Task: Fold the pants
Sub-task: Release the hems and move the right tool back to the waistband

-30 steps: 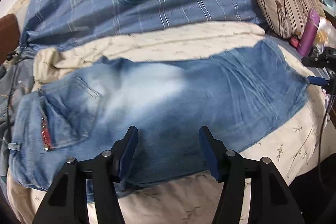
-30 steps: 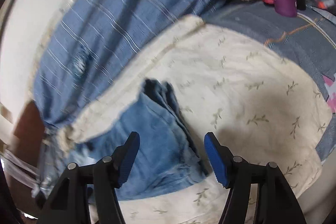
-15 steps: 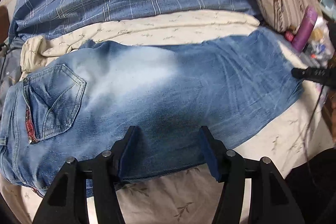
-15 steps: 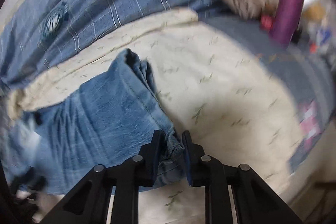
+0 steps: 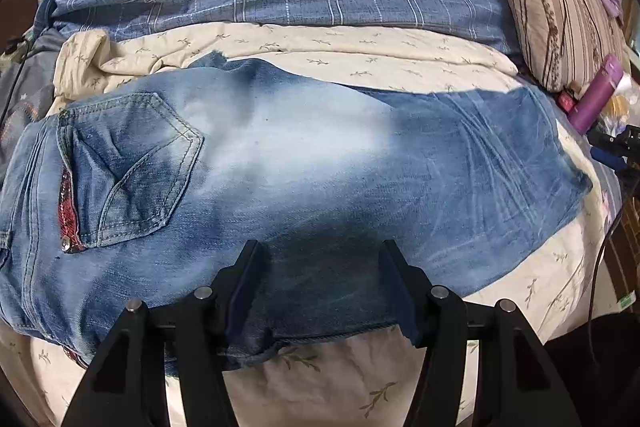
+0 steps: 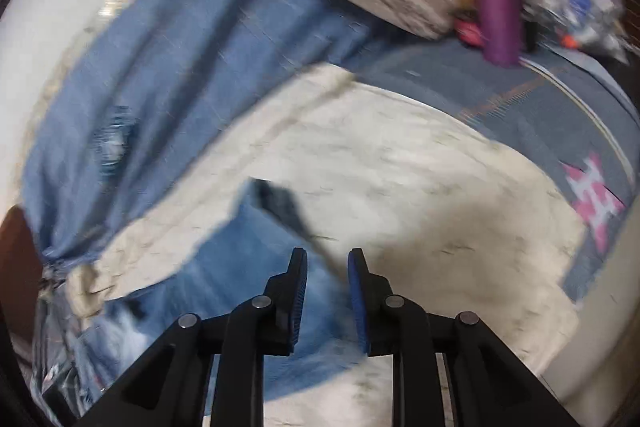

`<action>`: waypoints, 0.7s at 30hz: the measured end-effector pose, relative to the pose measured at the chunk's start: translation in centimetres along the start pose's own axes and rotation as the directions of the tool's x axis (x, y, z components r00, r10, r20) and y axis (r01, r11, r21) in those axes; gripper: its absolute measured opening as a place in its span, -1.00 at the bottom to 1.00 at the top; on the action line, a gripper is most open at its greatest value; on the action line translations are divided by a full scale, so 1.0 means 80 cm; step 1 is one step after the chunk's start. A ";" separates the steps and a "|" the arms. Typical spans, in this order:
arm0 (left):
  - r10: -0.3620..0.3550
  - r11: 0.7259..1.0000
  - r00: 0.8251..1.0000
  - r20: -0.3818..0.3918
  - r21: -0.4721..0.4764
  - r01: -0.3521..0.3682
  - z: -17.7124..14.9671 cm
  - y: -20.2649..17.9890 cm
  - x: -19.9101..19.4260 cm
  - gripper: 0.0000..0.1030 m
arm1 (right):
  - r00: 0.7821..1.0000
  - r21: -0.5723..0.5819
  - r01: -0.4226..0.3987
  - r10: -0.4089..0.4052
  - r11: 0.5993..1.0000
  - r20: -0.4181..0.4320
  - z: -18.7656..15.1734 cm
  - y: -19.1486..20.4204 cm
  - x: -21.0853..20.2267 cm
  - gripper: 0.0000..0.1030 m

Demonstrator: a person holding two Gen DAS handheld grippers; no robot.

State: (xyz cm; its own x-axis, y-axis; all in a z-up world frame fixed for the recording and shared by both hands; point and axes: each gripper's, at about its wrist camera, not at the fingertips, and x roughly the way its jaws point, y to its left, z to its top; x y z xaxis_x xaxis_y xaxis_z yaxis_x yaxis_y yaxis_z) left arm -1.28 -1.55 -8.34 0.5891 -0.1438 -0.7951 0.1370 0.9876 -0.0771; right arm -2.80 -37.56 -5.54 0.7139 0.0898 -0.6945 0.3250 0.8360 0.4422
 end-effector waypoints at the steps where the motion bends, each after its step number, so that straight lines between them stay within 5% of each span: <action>1: -0.001 1.000 1.000 0.004 -0.011 0.001 0.002 0.001 -0.002 0.19 | 0.999 -0.042 -0.036 0.036 0.998 -0.004 -0.003 0.015 0.002 -0.49; 11: 0.059 0.998 0.998 -0.022 0.015 -0.058 0.002 -0.003 0.010 0.19 | 0.964 -0.409 -0.237 0.161 0.881 -0.213 -0.063 0.187 0.074 -0.47; 14: 0.061 0.998 0.997 -0.039 0.033 -0.060 -0.001 -0.002 0.012 0.19 | 0.950 -0.464 -0.254 0.129 0.849 -0.284 -0.088 0.222 0.100 -0.47; 21: 0.056 0.997 0.997 -0.048 0.063 -0.053 -0.008 0.000 0.011 0.19 | 0.953 -0.550 -0.158 -0.020 0.820 -0.304 -0.104 0.253 0.168 -0.46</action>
State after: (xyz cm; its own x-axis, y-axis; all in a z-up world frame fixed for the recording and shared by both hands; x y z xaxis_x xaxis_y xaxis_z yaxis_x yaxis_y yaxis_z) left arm -1.27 -1.63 -9.43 0.5573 -0.0849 -0.8260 0.1552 0.9879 0.0032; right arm 8.21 -14.91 -10.60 0.4851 0.2330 -0.8429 -0.1872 0.9692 0.1602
